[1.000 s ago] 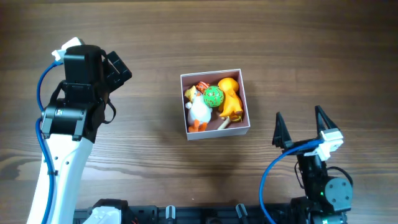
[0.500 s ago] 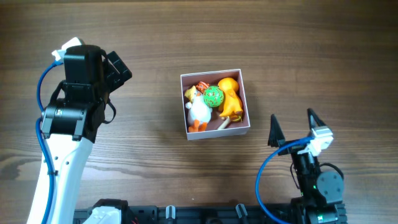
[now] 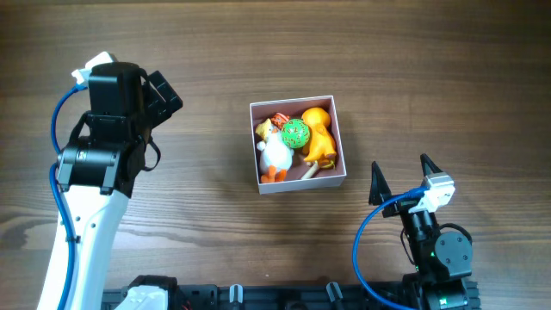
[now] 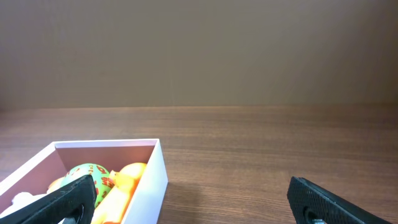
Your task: Pack container
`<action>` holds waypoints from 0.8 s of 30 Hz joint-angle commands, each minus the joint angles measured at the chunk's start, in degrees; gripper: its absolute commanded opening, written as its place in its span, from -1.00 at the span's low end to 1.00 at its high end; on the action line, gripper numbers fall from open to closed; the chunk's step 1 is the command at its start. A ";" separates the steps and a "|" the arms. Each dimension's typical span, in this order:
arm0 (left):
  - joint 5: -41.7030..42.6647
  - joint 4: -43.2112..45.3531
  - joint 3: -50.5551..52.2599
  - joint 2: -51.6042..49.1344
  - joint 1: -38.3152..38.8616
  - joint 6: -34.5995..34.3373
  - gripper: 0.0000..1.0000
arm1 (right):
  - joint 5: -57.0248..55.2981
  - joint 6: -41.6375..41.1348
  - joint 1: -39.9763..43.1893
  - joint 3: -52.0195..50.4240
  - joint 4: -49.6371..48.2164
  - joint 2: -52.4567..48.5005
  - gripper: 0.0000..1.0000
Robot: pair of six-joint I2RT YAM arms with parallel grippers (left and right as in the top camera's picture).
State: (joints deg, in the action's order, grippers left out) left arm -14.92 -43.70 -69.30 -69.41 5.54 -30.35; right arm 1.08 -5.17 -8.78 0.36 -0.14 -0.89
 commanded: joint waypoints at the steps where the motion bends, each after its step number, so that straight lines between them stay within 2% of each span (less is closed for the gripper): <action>1: 0.52 0.09 -0.46 0.61 -0.31 -0.55 0.99 | 0.11 -1.01 0.28 -0.07 -0.11 0.68 1.00; 18: 0.52 -0.15 -0.31 0.35 -0.31 -0.55 0.99 | 0.11 -1.01 0.28 -0.07 -0.11 0.68 1.00; 24: 0.55 -0.98 -0.28 13.64 -0.15 -0.55 0.99 | 0.09 -0.98 0.28 -0.07 -0.11 0.68 1.00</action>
State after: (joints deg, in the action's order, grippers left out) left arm -14.90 -44.84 -69.25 -65.19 5.54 -30.35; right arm 1.08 -5.17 -8.78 0.36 -0.16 -0.89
